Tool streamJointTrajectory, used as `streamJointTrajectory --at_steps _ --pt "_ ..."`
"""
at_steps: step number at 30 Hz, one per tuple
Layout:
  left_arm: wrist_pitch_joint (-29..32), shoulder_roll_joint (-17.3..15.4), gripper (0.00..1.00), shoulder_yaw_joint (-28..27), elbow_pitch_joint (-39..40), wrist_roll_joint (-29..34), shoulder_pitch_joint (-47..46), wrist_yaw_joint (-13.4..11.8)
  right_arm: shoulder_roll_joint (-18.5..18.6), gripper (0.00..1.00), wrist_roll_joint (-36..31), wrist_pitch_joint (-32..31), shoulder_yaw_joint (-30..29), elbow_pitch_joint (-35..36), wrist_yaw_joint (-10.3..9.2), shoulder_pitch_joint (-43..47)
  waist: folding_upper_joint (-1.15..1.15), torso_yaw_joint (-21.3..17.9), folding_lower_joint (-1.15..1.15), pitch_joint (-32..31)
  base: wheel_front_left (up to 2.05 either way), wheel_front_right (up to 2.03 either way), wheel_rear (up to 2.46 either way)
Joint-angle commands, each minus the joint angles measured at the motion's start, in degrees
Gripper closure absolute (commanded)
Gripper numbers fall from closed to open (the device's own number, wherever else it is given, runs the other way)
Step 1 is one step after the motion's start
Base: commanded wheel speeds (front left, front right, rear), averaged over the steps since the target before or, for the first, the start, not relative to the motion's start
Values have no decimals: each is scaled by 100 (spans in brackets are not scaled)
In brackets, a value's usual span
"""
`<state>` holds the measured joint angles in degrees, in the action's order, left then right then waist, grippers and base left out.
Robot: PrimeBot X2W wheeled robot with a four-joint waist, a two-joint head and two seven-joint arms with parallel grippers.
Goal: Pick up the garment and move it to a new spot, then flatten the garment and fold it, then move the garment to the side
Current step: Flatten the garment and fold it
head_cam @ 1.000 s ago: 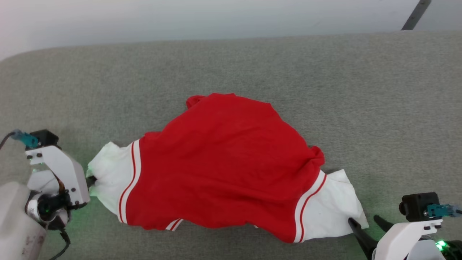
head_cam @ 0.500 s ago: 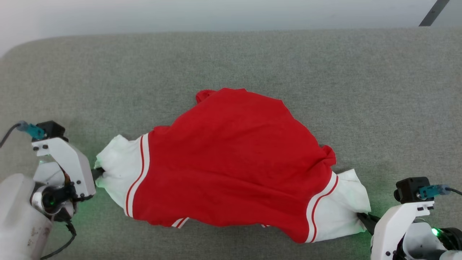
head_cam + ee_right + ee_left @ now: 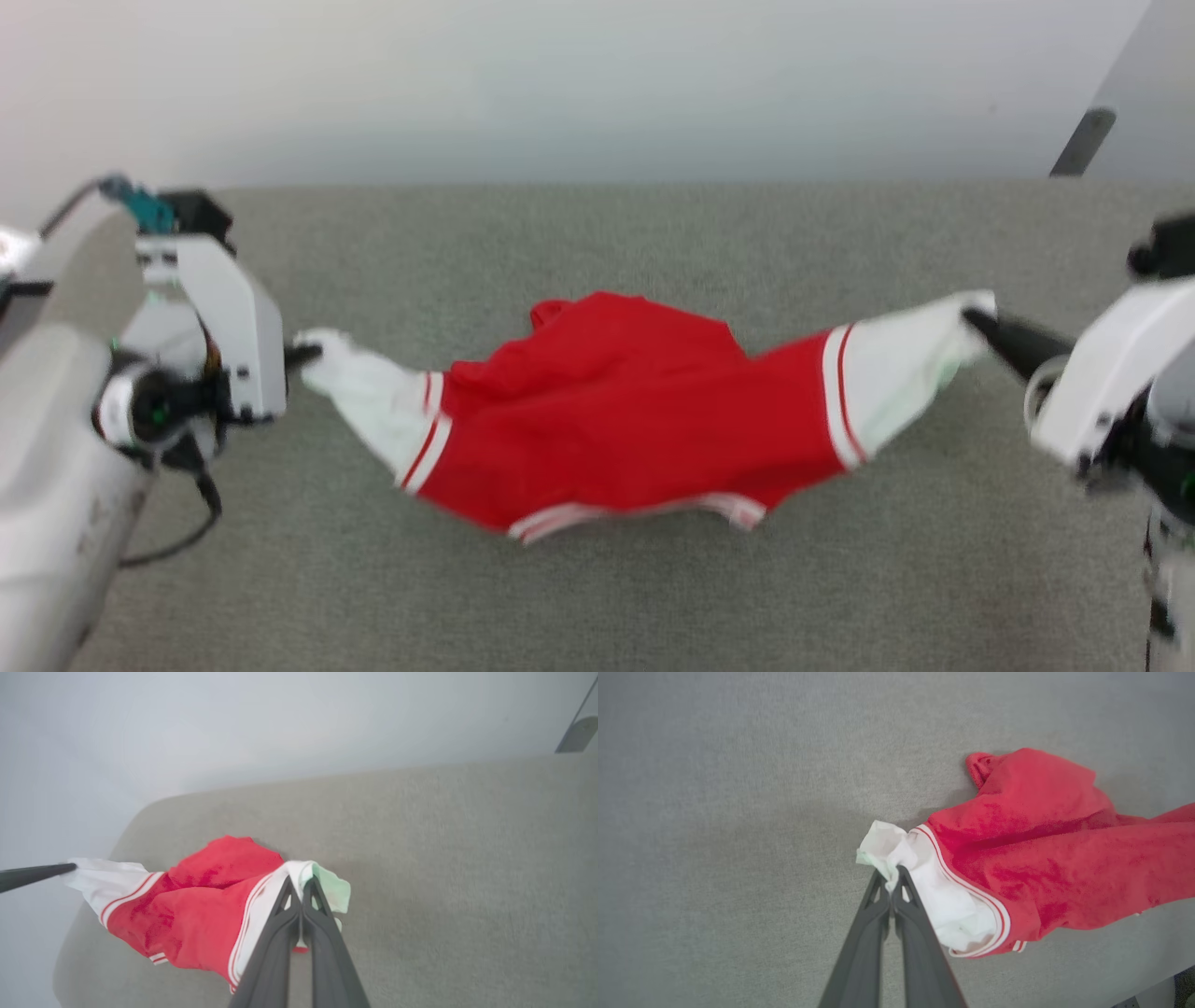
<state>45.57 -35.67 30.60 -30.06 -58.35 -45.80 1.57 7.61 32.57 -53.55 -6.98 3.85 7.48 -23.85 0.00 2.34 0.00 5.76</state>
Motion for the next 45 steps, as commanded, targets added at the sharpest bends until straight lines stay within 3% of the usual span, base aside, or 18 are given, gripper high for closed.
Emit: streamJointTrajectory --at_steps 1,8,14,25,28,34,39,45 --pt "47 -42 100 -12 51 45 -144 -48 -47 100 108 -18 -51 -75 2 -196 0 84 0 -425 0 0 0" --pt "296 -39 100 -45 268 171 -1000 -134 -271 100 223 238 -430 -832 2 -1751 0 153 0 -789 0 0 0" --pt "71 94 100 -211 115 271 -1882 -43 -374 100 195 754 -611 -1488 2 -2898 0 211 0 -967 0 0 0" --pt "-6 349 100 -163 -386 409 -2820 139 -397 100 7 1276 -858 -2371 2 -3943 0 316 0 -845 0 0 0" --pt "-163 388 100 -100 -483 503 -2928 209 -374 100 -79 1476 -843 -2541 2 -4107 0 335 0 -593 0 0 0" --pt "-705 518 100 -109 -582 711 -3311 302 -308 100 -406 2184 -662 -2921 2 -4801 0 308 0 571 0 0 0" --pt "-1653 746 100 -206 -824 1058 -4019 261 -111 100 -877 3588 -94 -3389 2 -5573 0 278 0 1542 0 0 0" --pt "-3210 1051 100 -369 -1144 1332 -4912 438 213 100 -1228 5366 570 -4041 2 -6507 0 362 0 2455 0 0 0"
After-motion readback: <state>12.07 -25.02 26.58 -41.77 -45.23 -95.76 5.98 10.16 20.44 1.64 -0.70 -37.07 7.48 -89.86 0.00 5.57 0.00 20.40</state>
